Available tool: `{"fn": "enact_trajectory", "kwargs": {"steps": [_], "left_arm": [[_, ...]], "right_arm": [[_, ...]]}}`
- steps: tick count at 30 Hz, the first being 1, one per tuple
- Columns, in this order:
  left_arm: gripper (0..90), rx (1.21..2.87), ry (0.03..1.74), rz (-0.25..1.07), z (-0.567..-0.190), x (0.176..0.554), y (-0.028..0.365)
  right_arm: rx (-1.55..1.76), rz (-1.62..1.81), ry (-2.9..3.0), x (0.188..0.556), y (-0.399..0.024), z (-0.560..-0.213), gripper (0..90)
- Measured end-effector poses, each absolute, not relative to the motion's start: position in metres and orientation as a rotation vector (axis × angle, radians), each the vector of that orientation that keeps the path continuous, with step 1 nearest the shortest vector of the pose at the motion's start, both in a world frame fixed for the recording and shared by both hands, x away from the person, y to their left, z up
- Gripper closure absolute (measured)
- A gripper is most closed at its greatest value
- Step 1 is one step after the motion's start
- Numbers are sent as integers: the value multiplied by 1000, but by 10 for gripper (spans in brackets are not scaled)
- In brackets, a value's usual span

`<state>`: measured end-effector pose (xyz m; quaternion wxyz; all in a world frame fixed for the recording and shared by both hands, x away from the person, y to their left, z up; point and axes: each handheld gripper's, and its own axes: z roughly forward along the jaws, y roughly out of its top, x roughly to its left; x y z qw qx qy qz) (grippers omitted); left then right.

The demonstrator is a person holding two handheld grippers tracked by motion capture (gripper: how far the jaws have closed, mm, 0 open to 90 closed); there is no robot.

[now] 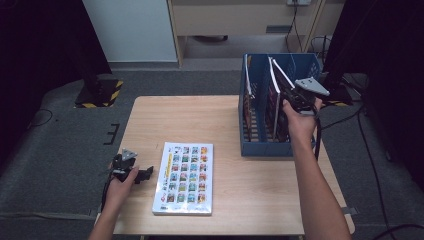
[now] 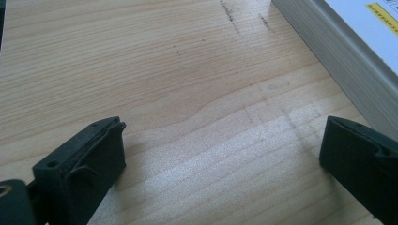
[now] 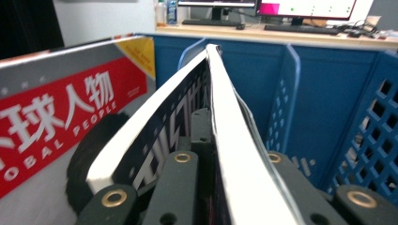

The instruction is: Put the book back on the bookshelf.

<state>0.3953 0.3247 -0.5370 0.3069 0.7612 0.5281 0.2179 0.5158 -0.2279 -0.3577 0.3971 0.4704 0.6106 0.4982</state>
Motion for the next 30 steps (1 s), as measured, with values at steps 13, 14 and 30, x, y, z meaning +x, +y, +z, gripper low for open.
{"fn": "enact_trajectory", "kwargs": {"steps": [13, 14, 30], "left_arm": [[0, 2013, 1397, 576, -537, 395, 324], [0, 2013, 1397, 576, -537, 395, 324], [0, 2013, 1397, 576, -537, 395, 324]], "right_arm": [[1195, 1265, 1477, 532, -228, -356, 838], [1195, 1265, 1477, 532, -228, -356, 838], [1186, 1251, 1459, 536, -228, -362, 838]]}}
